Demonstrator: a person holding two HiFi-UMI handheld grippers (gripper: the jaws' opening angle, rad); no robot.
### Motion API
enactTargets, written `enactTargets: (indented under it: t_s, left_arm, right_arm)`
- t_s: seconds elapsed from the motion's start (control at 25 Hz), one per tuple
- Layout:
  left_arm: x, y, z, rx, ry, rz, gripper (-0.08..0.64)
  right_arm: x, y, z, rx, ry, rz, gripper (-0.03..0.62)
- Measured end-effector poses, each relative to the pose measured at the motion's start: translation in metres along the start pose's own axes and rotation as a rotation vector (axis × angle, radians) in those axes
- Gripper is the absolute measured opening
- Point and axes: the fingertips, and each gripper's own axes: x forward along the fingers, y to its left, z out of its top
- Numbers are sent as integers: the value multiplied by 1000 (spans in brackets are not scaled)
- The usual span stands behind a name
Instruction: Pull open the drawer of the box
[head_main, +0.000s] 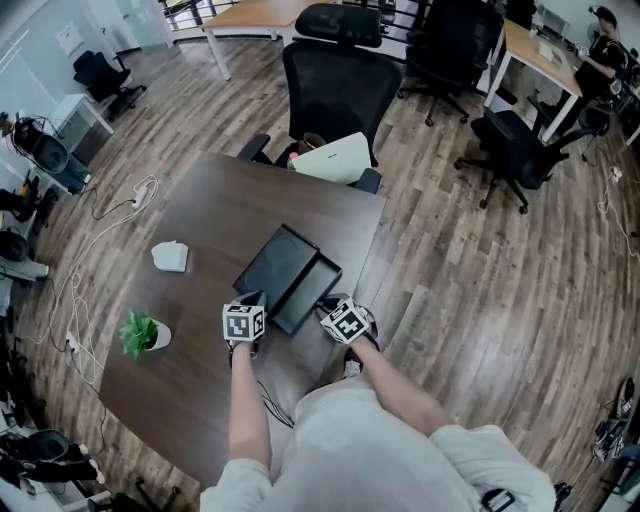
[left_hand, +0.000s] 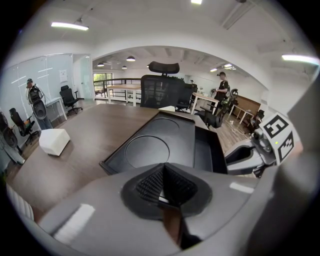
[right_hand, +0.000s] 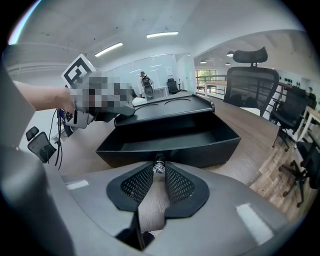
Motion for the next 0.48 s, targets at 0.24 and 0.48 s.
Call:
enactTargets:
  t_s: [0.24, 0.48]
  left_arm:
    - [-3, -1, 0, -3, -3, 9, 53]
    - [-2, -4, 2, -2, -11, 0, 54]
  right_arm:
    - [-7, 0, -7, 8, 2, 1, 74]
    - [-13, 3, -13, 16, 7, 4, 74]
